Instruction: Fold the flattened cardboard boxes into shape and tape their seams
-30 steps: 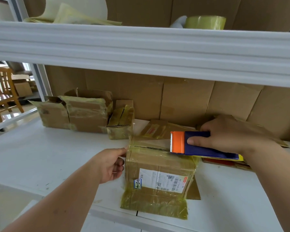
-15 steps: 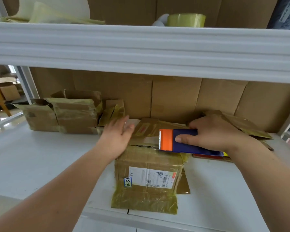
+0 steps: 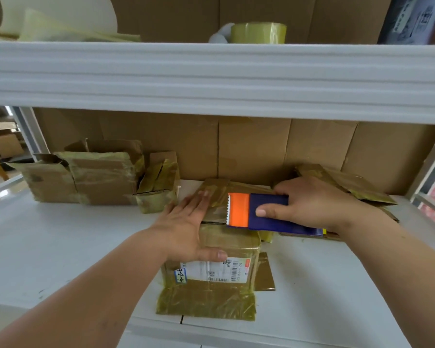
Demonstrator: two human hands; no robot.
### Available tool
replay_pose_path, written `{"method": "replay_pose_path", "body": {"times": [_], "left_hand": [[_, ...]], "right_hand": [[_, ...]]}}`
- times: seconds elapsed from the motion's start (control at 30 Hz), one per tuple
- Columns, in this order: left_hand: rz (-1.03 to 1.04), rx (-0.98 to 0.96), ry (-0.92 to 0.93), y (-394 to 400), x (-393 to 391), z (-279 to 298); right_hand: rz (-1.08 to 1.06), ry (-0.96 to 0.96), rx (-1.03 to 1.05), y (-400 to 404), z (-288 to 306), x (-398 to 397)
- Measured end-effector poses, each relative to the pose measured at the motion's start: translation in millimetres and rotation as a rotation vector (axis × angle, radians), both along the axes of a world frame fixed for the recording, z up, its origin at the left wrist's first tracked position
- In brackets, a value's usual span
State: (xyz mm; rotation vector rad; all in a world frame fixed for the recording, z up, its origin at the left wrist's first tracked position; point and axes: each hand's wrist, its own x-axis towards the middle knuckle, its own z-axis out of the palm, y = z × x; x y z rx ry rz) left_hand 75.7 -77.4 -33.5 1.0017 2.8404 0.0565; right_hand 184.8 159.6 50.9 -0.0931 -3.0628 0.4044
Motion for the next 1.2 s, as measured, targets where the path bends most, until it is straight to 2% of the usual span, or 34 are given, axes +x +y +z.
{"method": "replay_pose_path", "body": {"times": [0.13, 0.23, 0.33, 0.53, 0.77, 0.9, 1.1, 1.2], "left_hand": [[0.008, -0.026, -0.011, -1, 2, 3], [0.036, -0.034, -0.026, -7, 4, 5], [0.032, -0.075, -0.022, -5, 6, 6], [-0.009, -0.149, -0.025, 1, 4, 9], [-0.016, -0.154, -0.026, 0, 5, 8], [-0.023, -0.163, -0.054, 2, 6, 11], [-0.004, -0.227, -0.085, 6, 9, 17], [-0.006, -0.243, -0.012, 25, 16, 21]], "right_hand": [[0.012, -0.025, -0.045, 6, 5, 0], [-0.064, -0.024, 0.095, 23, 12, 8], [-0.116, -0.027, 0.122, 48, 7, 16], [-0.100, 0.017, -0.165, 81, -28, 19], [-0.098, -0.017, -0.223, 101, -51, 15], [-0.074, -0.060, -0.187, 100, -56, 10], [0.018, -0.144, -0.010, 74, -67, -6], [0.032, -0.148, -0.009, 70, -68, -9]]}}
